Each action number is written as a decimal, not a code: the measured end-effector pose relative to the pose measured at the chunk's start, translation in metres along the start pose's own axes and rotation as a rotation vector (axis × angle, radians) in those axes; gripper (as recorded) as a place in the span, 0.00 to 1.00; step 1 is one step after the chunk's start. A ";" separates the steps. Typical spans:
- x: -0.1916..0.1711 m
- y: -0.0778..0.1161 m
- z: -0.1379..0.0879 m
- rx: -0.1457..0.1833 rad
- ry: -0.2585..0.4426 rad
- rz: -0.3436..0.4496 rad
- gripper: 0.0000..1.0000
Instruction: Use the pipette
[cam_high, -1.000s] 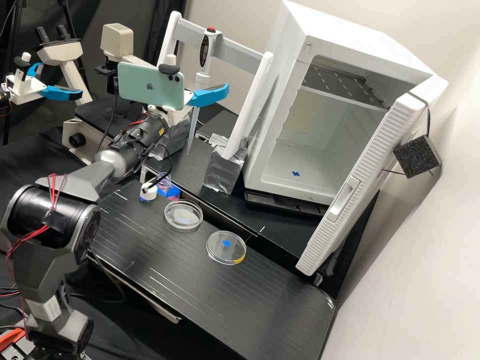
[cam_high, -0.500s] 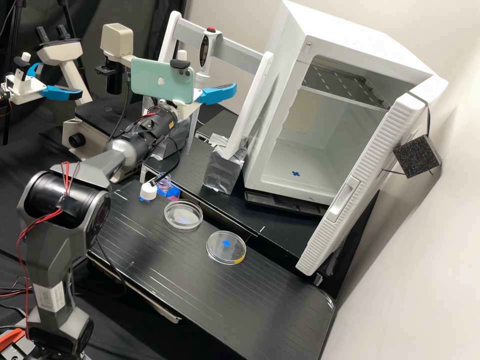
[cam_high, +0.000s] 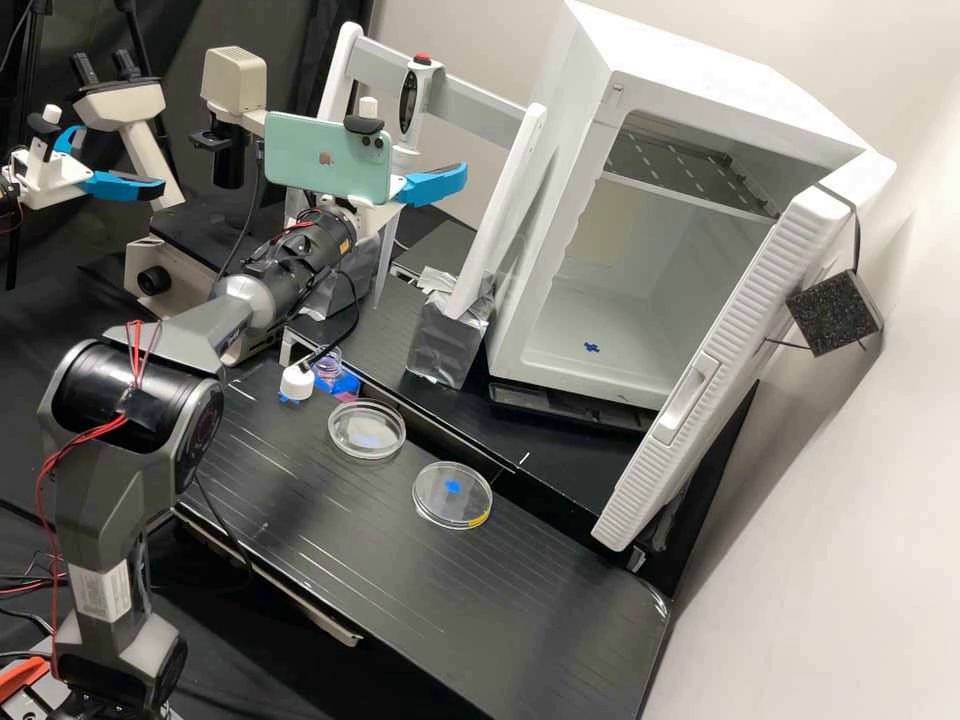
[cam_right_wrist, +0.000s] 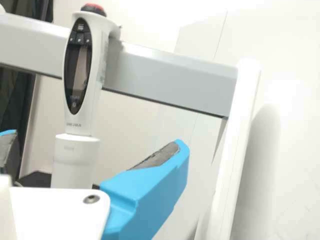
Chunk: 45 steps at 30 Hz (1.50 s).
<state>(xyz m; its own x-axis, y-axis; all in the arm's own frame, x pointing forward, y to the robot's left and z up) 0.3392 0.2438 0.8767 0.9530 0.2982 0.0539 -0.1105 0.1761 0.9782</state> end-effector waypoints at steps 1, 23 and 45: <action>0.000 0.000 0.000 0.000 0.000 0.000 0.00; 0.004 -0.002 0.003 -0.017 -0.033 -0.004 0.00; 0.004 -0.005 -0.005 -0.021 -0.016 -0.019 0.00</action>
<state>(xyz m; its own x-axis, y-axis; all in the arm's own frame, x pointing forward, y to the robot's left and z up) 0.3420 0.2482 0.8708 0.9593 0.2797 0.0387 -0.0980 0.2014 0.9746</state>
